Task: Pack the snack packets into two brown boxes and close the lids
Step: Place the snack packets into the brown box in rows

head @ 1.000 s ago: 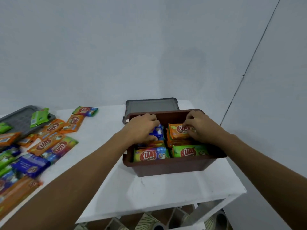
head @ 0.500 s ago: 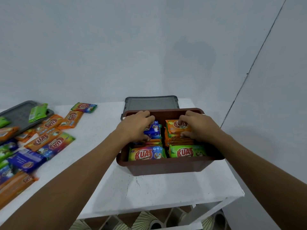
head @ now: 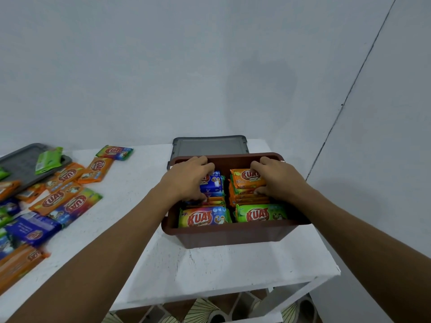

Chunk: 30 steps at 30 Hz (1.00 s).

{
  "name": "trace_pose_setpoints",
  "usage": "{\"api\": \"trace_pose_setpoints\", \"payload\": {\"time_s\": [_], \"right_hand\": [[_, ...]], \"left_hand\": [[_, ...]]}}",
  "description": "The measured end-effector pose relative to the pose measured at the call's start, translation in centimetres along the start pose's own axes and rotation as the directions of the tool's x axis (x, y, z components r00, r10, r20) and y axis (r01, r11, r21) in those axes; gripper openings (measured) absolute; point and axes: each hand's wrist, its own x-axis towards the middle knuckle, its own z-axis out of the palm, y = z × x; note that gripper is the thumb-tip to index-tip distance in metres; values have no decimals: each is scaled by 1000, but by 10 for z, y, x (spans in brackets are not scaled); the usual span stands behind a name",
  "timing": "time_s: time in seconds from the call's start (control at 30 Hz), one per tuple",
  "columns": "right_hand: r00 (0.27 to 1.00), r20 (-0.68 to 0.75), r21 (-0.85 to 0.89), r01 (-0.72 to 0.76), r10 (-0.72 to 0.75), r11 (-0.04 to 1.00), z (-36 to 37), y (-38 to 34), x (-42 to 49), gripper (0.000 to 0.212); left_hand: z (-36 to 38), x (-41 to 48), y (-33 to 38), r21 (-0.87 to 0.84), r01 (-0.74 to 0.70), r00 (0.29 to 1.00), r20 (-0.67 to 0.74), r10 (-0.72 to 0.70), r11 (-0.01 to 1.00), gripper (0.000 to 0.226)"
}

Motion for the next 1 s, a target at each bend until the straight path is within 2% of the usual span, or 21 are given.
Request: {"api": "trace_pose_setpoints", "payload": {"time_s": [0.47, 0.7, 0.83, 1.0], "right_hand": [[1000, 9, -2, -10, 10, 1000, -2, -3, -1, 60], [1000, 4, -5, -10, 10, 1000, -1, -3, -1, 60], [1000, -2, -1, -6, 6, 1000, 0, -2, -1, 59], [1000, 1, 1, 0, 0, 1000, 0, -2, -2, 59]], "left_hand": [[5, 2, -1, 10, -2, 1000, -15, 2, 1000, 65], [4, 1, -2, 34, -15, 1000, -16, 16, 999, 70], [5, 3, -2, 74, -27, 1000, 3, 27, 997, 81], [7, 2, -2, 114, -36, 999, -21, 39, 993, 79]]}}
